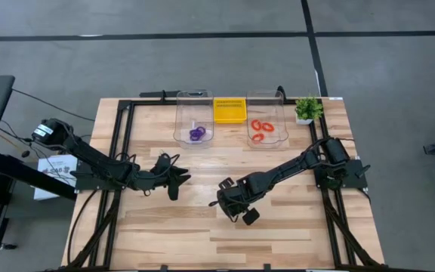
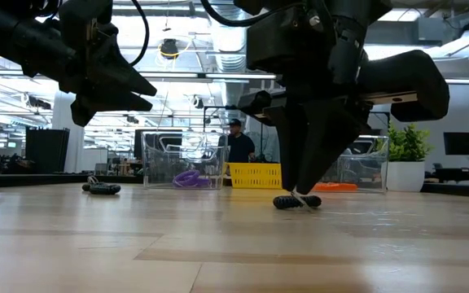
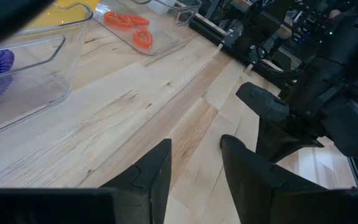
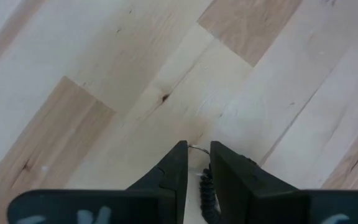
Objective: Sort spring keychains
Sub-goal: Put the top right black spring keychain into the yellow bin
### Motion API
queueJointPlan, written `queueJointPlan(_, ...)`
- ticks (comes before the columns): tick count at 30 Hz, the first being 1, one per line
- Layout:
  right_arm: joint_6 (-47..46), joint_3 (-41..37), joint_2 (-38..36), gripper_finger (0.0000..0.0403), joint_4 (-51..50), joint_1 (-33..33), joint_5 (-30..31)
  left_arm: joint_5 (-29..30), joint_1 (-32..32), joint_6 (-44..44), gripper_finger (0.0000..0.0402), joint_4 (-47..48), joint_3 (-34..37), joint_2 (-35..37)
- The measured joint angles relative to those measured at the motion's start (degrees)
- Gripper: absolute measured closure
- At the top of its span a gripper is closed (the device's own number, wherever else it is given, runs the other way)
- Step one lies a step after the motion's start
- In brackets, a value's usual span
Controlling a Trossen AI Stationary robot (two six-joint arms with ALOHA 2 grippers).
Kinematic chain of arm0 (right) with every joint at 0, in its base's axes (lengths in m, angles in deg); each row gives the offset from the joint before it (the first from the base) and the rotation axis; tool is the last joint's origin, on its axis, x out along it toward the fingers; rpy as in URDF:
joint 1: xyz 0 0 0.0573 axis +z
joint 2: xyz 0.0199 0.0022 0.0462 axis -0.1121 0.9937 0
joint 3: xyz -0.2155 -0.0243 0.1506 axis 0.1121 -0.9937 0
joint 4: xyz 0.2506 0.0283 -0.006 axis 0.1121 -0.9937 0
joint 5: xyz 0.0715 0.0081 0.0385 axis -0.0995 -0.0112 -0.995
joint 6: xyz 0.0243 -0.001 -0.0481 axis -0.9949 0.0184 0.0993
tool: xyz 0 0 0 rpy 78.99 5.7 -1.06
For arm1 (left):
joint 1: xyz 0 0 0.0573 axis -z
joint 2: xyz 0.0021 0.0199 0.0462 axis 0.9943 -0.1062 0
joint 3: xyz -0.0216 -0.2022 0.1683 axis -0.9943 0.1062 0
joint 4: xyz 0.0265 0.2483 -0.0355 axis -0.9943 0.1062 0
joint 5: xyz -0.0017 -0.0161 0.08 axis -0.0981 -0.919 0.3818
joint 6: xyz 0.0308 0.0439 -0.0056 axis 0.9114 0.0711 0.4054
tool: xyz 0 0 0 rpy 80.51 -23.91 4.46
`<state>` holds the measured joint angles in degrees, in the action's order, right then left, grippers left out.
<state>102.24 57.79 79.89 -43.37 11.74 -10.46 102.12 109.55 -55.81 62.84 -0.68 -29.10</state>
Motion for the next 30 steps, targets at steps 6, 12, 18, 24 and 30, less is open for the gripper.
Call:
queueJointPlan(6,0.0,0.0,0.0,0.0341,0.17,-0.31,-0.02,0.0,0.01,-0.01,0.0261,0.0,0.0,0.0)
queueJointPlan(12,0.15,0.0,0.0,0.0341,0.13,-0.91,0.02,0.0,0.01,-0.02,0.0261,0.0,0.0,0.02)
queueJointPlan(18,0.67,0.0,0.0,0.0341,-0.64,-1.22,0.02,0.0,0.01,-0.17,0.0261,0.01,0.0,0.0)
queueJointPlan(24,1.97,0.0,0.0,0.0341,-1.4,-1.33,0.0,0.0,0.01,-0.17,0.0261,0.0,0.0,0.0)
queueJointPlan(30,2.03,0.0,0.0,0.0341,-1.36,-1.4,0.0,0.0,0.01,-0.2,0.0261,0.0,0.0,0.0)
